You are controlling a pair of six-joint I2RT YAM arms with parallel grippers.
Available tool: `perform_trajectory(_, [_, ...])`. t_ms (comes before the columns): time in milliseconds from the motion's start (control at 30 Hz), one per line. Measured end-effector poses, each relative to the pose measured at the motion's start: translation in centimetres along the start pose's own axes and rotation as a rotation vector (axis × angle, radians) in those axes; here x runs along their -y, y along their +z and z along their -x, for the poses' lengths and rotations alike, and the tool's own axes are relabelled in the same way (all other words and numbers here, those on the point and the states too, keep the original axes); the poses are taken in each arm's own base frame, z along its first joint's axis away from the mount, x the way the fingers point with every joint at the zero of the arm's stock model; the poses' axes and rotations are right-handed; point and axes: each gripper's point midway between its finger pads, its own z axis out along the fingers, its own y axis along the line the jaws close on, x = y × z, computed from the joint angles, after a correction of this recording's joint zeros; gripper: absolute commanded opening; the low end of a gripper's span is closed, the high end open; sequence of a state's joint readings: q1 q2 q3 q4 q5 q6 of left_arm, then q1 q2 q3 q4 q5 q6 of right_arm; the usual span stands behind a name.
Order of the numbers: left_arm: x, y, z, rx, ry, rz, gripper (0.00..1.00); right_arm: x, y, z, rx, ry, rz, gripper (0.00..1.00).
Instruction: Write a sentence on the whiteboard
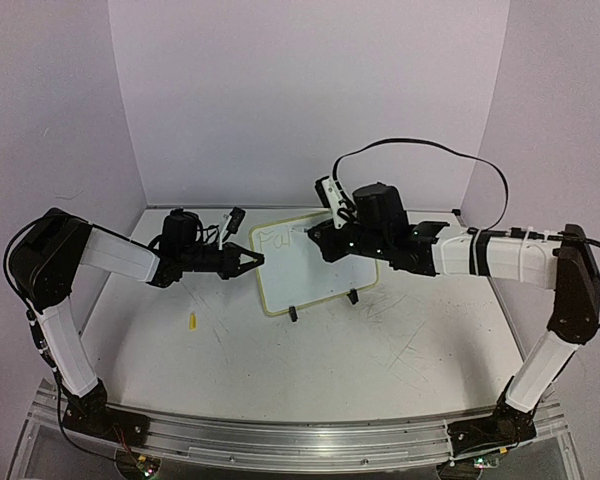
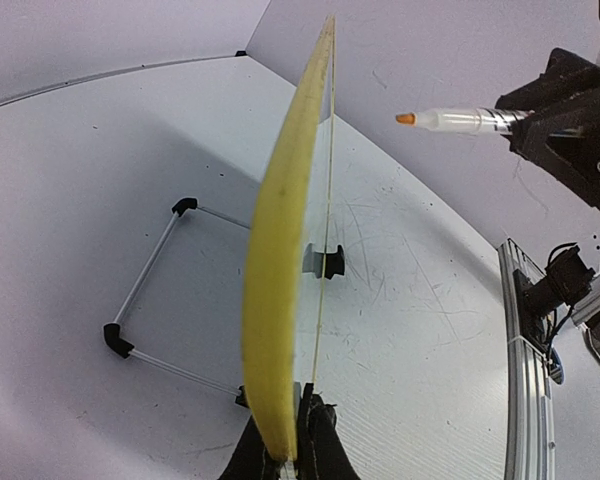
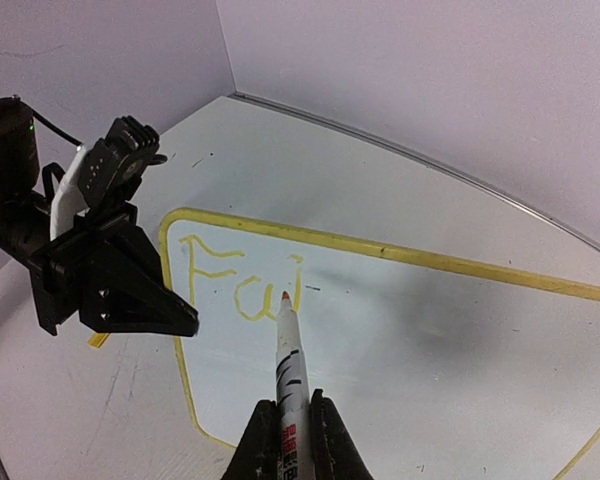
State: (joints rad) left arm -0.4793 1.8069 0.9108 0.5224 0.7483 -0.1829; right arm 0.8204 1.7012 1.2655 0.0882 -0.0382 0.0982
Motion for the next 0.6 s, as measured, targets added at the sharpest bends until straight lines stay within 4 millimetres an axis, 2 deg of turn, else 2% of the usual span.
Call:
perform_trajectory(200, [0.04, -0.01, 0.03, 0.000, 0.002, 0.000, 0.00, 1.05, 0.09, 0.25, 0.004, 0.001, -0.030, 0.00])
perform_trajectory(333, [0.04, -0.01, 0.03, 0.000, 0.002, 0.000, 0.00, 1.05, 0.44, 0.73, 0.012, -0.002, -0.032, 0.00])
perform_trajectory(600, [0.05, -0.01, 0.03, 0.000, 0.002, -0.001, 0.00, 1.16, 0.97, 0.33, 0.001, -0.009, -0.037, 0.00])
